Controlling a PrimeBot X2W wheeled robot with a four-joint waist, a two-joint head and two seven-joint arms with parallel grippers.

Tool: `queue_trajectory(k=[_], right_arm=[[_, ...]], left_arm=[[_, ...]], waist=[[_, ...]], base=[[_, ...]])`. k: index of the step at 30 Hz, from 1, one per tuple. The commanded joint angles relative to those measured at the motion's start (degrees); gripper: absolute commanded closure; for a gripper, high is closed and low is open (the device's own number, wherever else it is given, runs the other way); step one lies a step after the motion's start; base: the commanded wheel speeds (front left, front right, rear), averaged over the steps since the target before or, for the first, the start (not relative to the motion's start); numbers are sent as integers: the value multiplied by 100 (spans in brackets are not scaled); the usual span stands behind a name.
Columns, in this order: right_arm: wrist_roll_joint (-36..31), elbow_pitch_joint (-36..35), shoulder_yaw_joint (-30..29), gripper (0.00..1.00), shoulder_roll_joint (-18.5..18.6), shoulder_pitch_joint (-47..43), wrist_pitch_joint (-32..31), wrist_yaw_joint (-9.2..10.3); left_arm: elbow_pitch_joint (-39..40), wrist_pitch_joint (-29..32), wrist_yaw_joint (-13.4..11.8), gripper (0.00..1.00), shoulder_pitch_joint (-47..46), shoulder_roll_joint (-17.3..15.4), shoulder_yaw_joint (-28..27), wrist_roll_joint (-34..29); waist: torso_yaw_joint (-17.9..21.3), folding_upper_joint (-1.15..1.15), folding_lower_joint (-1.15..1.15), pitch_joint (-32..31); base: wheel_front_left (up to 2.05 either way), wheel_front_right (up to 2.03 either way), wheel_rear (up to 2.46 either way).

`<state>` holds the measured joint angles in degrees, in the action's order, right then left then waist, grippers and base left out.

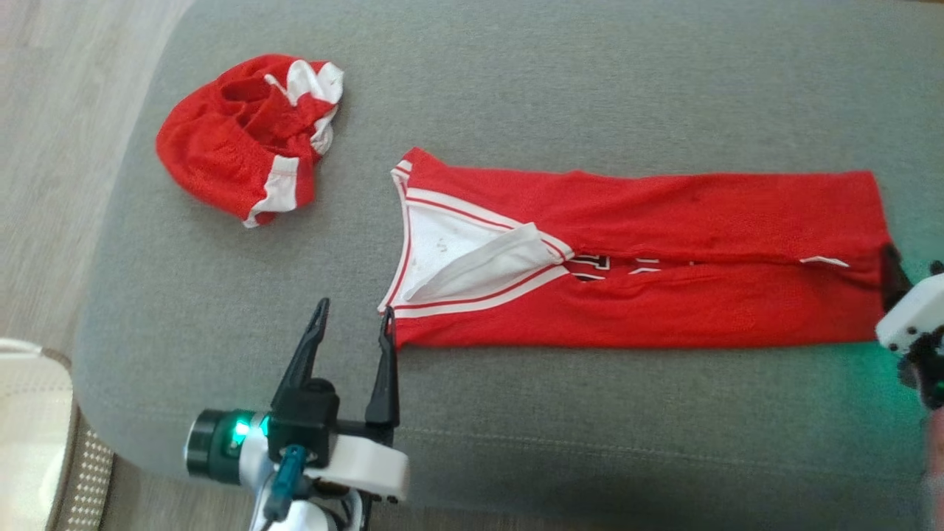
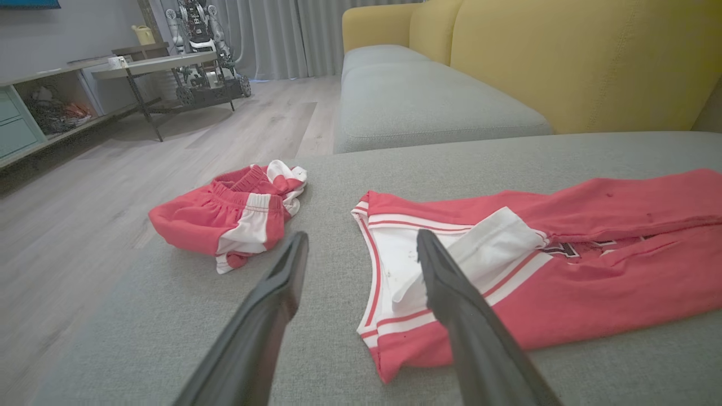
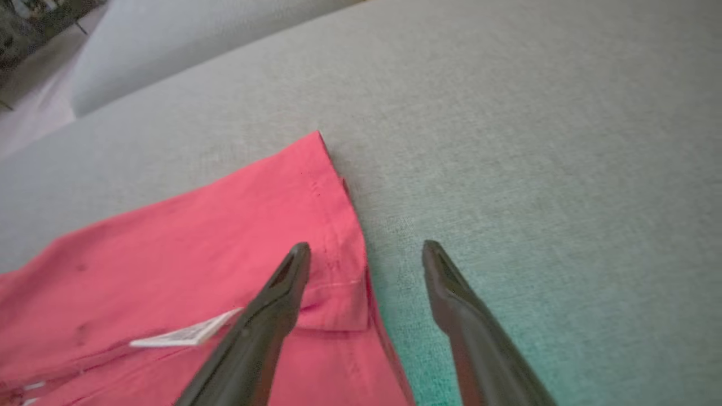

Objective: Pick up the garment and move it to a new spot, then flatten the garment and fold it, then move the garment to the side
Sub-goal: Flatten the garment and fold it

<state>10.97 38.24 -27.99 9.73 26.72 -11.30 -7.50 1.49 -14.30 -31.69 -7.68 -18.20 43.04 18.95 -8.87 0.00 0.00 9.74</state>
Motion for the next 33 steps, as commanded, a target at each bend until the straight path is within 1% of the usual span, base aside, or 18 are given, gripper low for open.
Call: queue_trajectory(k=[1,7,11,12,15,16,18,19,21,22,23,24,25,30,33], right_arm=[[-179,-25,32,0,161,255,-74,1],[-971,670,-193,0,248,530,-556,1],[-1135,910,-141,0,203,509,-911,1],[-1135,910,-141,0,203,509,-911,1],[-1091,988,-108,0,194,490,-1042,1],[-1073,1010,-94,3,190,485,-1082,1],[-1060,1032,-40,34,196,475,-1142,1],[-1028,1046,-15,53,196,480,-1172,1],[-917,1071,37,78,191,503,-1227,1],[-876,1068,60,74,195,510,-1236,1],[-845,1064,97,73,200,515,-1250,1],[-800,1048,138,75,201,523,-1236,1],[-751,1030,171,100,208,528,-1209,1],[-531,1013,317,100,246,517,-1142,1],[-443,959,332,100,343,495,-1062,1]], left_arm=[[121,-69,49,0,-70,20,-288,-113],[-12,-69,235,0,86,265,-509,-414],[-99,-70,372,0,175,414,-647,-522],[-99,-70,372,0,175,414,-647,-522],[-138,-70,482,0,221,508,-741,-595],[-158,-70,523,0,234,535,-767,-614],[-196,-70,593,0,246,587,-824,-656],[-208,-70,626,0,248,611,-851,-682],[-225,-70,686,0,251,659,-900,-732],[-233,-70,716,0,253,677,-922,-759],[-241,-70,742,0,258,694,-945,-782],[-247,-70,770,0,263,711,-967,-804],[-256,-70,798,0,269,726,-987,-825],[-299,-70,920,0,298,806,-1095,-904],[-309,-70,976,0,314,852,-1163,-946]], waist=[[-67,0,0,35],[-177,0,0,61],[-200,0,0,83],[-200,0,0,83],[-183,0,0,105],[-172,0,0,107],[-147,0,0,113],[-133,0,0,119],[-107,0,0,132],[-93,0,0,140],[-80,0,0,148],[-67,0,0,158],[-55,0,0,165],[-11,0,0,163],[19,0,0,172]], base=[[0,0,0],[0,0,0],[0,0,0],[0,0,0],[0,0,0],[0,0,0],[0,0,0],[0,0,0],[0,0,0],[0,0,0],[0,0,0],[0,0,0],[0,0,0],[0,0,0],[0,0,0]])
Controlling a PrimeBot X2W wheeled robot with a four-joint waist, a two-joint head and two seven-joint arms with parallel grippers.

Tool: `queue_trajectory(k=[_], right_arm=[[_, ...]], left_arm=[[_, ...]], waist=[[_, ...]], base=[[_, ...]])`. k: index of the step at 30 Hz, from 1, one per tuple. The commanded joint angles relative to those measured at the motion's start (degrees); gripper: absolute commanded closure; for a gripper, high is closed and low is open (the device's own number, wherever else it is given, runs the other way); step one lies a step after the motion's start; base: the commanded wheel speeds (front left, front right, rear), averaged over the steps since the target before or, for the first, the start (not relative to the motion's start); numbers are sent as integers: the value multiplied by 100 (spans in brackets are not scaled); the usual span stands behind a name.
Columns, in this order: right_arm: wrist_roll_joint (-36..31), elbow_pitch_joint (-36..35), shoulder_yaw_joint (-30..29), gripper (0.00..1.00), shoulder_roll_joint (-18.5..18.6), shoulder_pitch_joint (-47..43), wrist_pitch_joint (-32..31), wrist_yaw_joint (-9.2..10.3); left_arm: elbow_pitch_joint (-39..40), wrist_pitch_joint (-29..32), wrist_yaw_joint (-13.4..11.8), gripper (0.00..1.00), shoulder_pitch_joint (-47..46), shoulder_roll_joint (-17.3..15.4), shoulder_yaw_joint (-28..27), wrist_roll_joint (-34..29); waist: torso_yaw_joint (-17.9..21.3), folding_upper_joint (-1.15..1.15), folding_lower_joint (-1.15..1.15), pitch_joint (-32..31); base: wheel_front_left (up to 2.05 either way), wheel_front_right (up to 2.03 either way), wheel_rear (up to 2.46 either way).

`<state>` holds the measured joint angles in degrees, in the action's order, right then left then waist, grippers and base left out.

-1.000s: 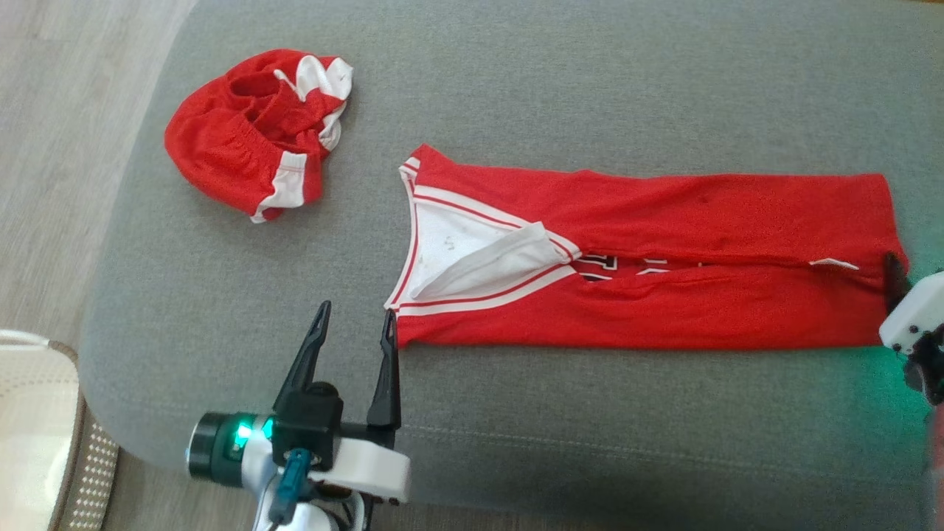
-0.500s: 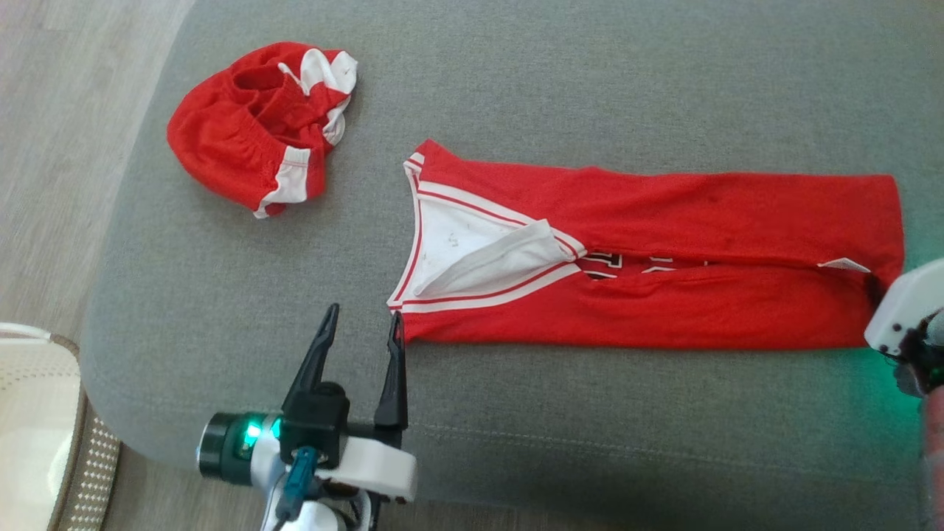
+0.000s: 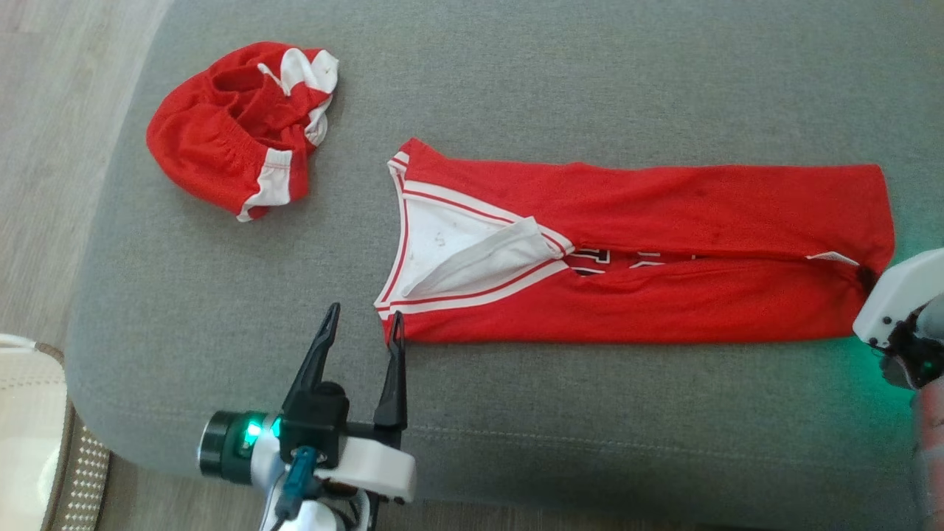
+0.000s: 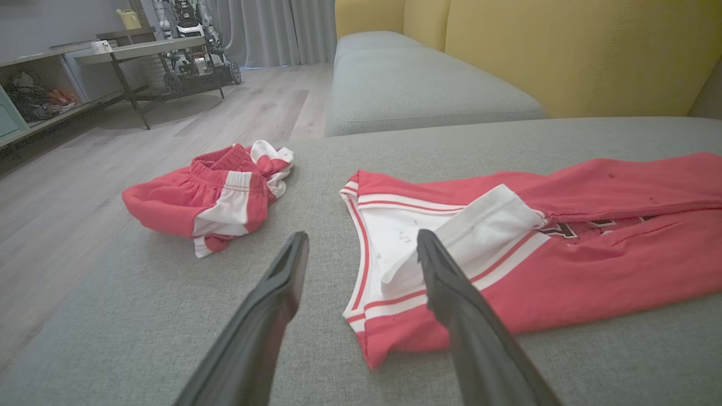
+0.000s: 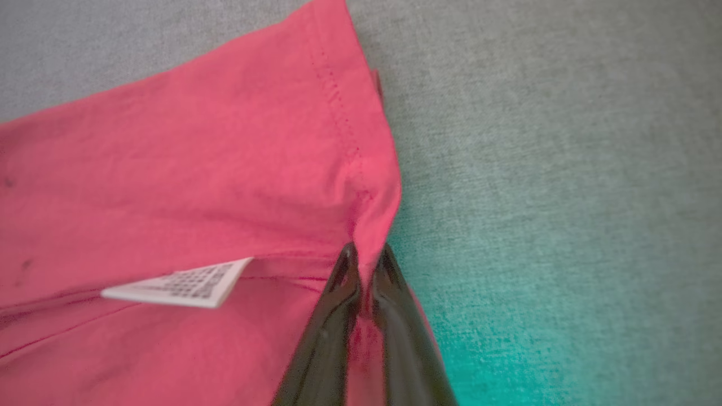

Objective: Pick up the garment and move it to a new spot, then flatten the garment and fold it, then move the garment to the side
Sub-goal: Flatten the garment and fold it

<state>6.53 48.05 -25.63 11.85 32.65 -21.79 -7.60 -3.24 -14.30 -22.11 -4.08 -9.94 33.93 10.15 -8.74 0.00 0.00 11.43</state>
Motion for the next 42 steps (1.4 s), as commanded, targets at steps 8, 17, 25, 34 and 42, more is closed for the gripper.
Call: queue_trajectory(k=[8,17,25,34,42], right_arm=[[-204,-393,-16,100,502,-234,276,11],[-442,-1614,-25,100,580,-313,130,11],[-309,-2889,534,100,408,-439,-333,11],[222,-4224,1477,100,252,-751,-946,11],[693,-4650,2599,100,130,-714,-1343,11]], left_arm=[[176,-70,148,0,20,128,-445,-185],[215,-70,302,0,16,198,-574,-316],[160,-70,403,0,8,249,-654,-382],[64,-70,518,0,28,308,-732,-415],[37,-70,605,0,67,370,-755,-444]], waist=[[296,0,0,26],[833,0,0,38],[1066,0,0,-6],[1112,0,0,-155],[909,0,0,-286]], base=[[0,0,0],[0,0,0],[0,0,0],[0,0,0],[0,0,0]])
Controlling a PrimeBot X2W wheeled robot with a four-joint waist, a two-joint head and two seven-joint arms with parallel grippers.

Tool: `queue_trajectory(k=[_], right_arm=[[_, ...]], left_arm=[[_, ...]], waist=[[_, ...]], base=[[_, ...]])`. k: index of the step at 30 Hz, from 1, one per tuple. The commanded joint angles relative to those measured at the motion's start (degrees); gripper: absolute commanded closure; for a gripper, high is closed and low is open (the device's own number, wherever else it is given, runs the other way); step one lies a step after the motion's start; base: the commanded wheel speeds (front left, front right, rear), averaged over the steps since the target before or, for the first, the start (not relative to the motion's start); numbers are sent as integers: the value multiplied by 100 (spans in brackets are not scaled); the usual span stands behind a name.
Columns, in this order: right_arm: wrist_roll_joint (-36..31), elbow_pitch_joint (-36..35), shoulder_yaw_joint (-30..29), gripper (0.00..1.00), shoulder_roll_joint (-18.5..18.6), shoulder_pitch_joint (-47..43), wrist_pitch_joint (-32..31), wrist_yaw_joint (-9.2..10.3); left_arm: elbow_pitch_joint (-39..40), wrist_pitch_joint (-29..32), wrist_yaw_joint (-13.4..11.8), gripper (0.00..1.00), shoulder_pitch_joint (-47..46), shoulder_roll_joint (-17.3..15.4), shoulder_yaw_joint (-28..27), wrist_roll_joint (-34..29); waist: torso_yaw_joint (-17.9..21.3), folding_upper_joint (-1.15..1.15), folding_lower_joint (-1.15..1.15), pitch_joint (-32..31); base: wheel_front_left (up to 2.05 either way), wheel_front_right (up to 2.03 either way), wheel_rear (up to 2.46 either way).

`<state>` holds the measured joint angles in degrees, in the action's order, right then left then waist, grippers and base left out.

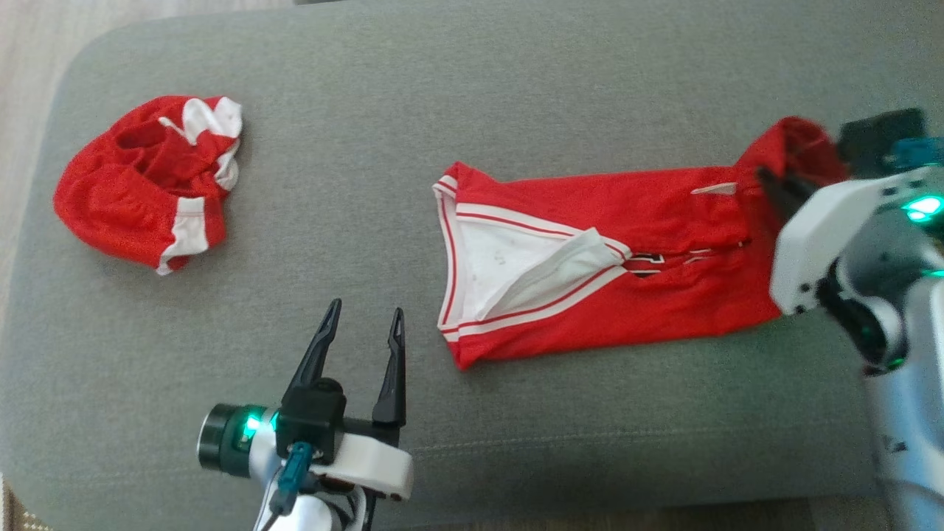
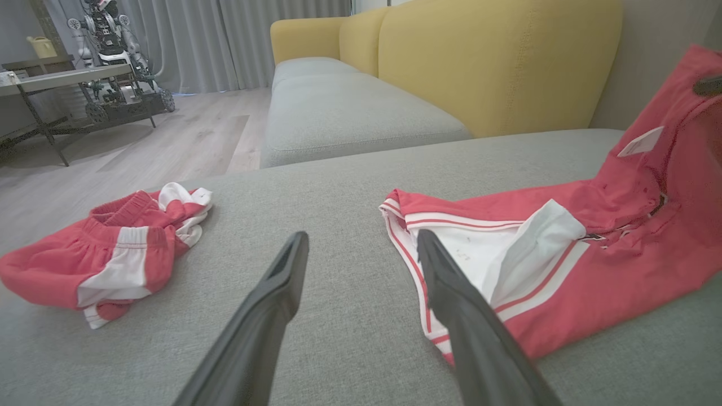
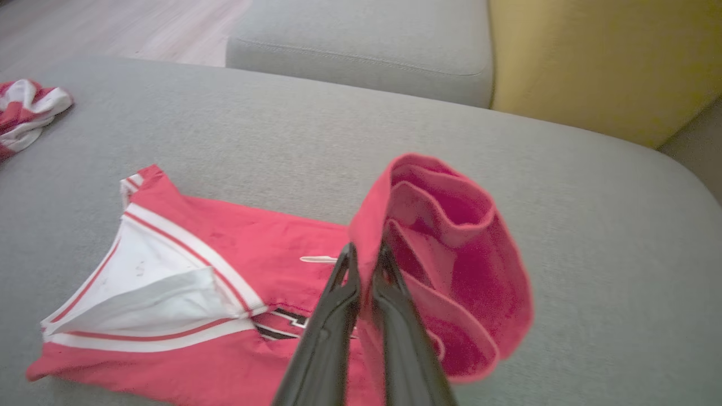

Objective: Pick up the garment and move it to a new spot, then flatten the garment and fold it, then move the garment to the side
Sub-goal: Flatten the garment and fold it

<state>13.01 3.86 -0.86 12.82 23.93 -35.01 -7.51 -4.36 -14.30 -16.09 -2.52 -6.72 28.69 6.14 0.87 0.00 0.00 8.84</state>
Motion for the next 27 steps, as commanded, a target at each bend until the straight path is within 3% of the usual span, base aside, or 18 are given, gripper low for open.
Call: queue_trajectory(k=[1,15,27], right_arm=[[83,-197,246,100,26,215,-44,2],[495,865,1657,100,-572,1014,-85,2],[617,1871,2066,100,-845,1200,182,2]], left_arm=[[146,-70,12,0,-83,59,-231,-45],[53,-70,143,0,-61,242,-154,-25],[-59,-70,232,0,-143,344,-14,26]], waist=[[-95,0,0,-40],[-833,0,0,-118],[-1261,0,0,-130]], base=[[0,0,0],[0,0,0],[0,0,0]])
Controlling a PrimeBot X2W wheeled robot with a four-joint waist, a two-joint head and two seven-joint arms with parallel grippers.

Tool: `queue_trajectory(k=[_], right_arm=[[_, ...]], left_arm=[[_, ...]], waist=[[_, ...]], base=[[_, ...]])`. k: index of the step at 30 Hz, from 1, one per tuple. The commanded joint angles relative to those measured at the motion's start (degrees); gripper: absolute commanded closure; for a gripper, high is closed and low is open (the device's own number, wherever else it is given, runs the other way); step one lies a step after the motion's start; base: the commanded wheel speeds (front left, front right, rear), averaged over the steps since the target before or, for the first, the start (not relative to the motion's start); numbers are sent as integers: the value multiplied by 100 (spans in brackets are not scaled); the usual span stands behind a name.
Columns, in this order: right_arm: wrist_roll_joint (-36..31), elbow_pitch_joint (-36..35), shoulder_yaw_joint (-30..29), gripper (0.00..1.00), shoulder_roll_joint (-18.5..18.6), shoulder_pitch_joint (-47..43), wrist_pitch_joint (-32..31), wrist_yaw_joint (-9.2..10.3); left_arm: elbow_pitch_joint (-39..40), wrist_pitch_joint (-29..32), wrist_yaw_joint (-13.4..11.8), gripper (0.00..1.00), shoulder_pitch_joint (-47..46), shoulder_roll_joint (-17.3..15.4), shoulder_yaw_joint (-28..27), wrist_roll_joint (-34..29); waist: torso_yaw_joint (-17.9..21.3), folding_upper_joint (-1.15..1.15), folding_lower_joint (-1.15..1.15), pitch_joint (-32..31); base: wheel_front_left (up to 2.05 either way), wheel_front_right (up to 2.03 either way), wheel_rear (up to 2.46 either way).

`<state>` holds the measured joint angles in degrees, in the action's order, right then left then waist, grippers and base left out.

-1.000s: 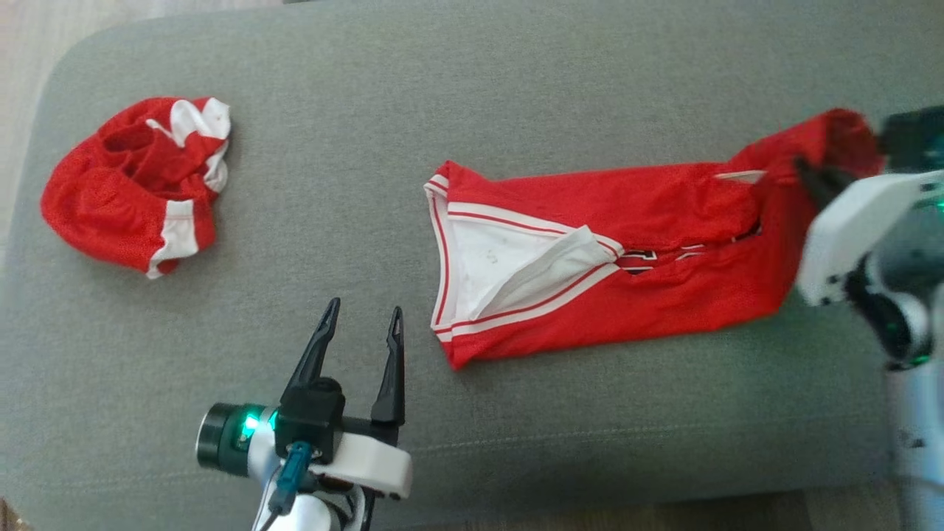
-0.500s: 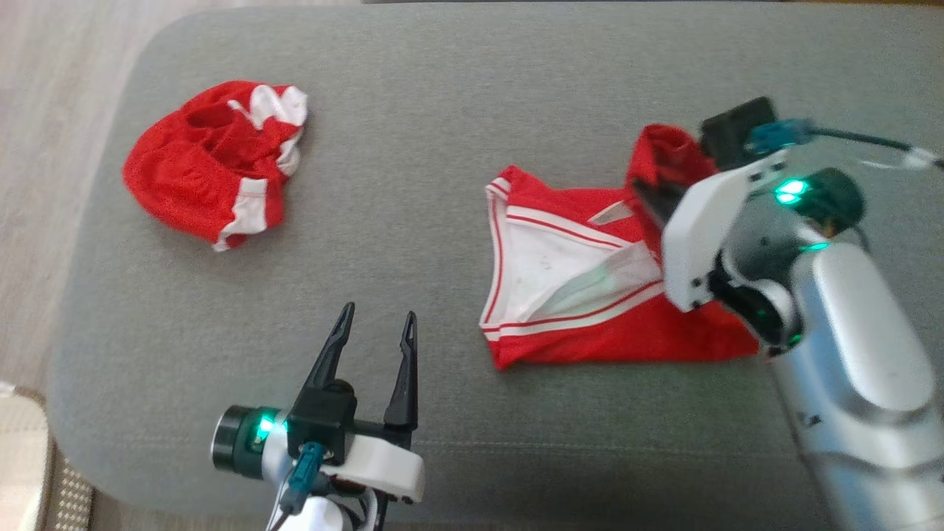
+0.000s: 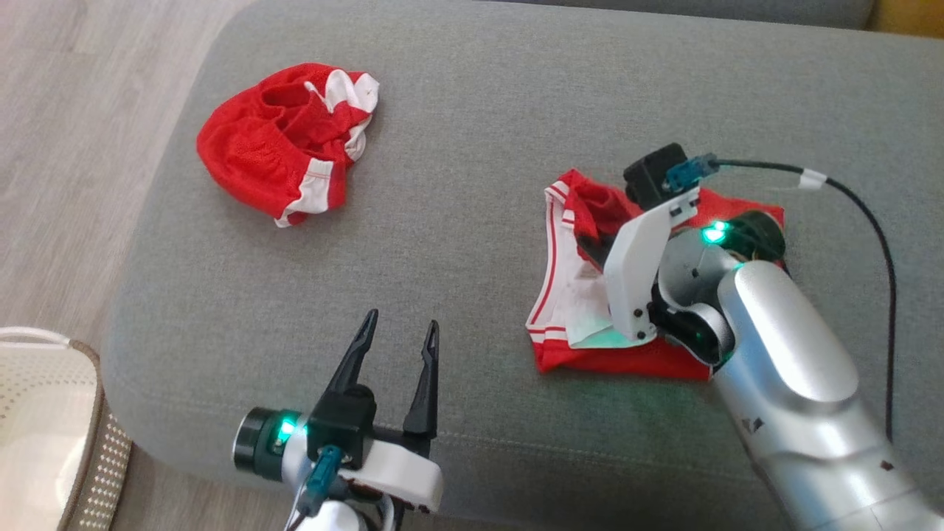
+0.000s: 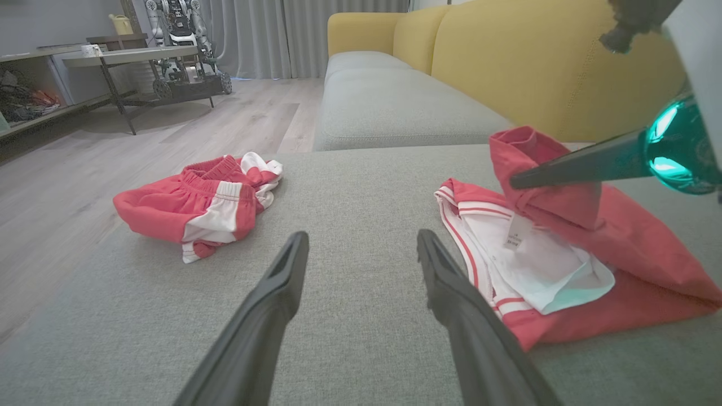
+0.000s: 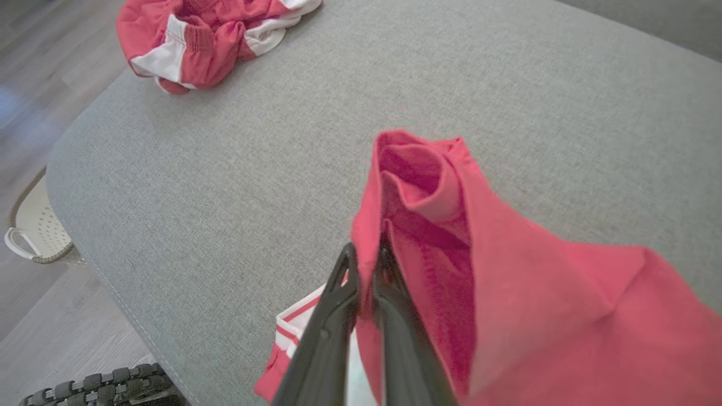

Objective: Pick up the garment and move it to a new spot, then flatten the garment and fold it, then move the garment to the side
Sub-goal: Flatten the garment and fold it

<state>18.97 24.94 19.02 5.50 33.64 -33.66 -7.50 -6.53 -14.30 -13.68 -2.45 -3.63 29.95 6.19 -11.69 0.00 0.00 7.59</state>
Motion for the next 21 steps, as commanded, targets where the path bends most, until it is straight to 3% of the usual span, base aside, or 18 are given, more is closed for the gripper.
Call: queue_trajectory(k=[1,2,3,4,12,21], right_arm=[[52,-141,86,100,-131,241,66,1],[80,-54,93,82,-146,251,91,1],[135,21,94,53,-163,254,120,1],[212,85,97,0,-181,249,141,1],[700,-298,102,0,-217,221,830,1],[57,-951,-654,0,795,-474,1786,1]], left_arm=[[154,-70,-7,0,-147,39,-136,23],[148,-70,-4,0,-144,43,-132,25],[143,-70,-1,0,-139,46,-130,26],[138,-70,1,0,-133,48,-129,27],[129,-70,13,0,-88,59,-146,-19],[263,-70,-29,0,-36,65,-270,-72]], waist=[[-19,0,0,-12],[-31,0,0,-18],[-41,0,0,-23],[-47,0,0,-28],[34,0,0,-49],[192,0,0,-60]], base=[[0,0,0],[0,0,0],[0,0,0],[0,0,0],[0,0,0],[0,0,0]])
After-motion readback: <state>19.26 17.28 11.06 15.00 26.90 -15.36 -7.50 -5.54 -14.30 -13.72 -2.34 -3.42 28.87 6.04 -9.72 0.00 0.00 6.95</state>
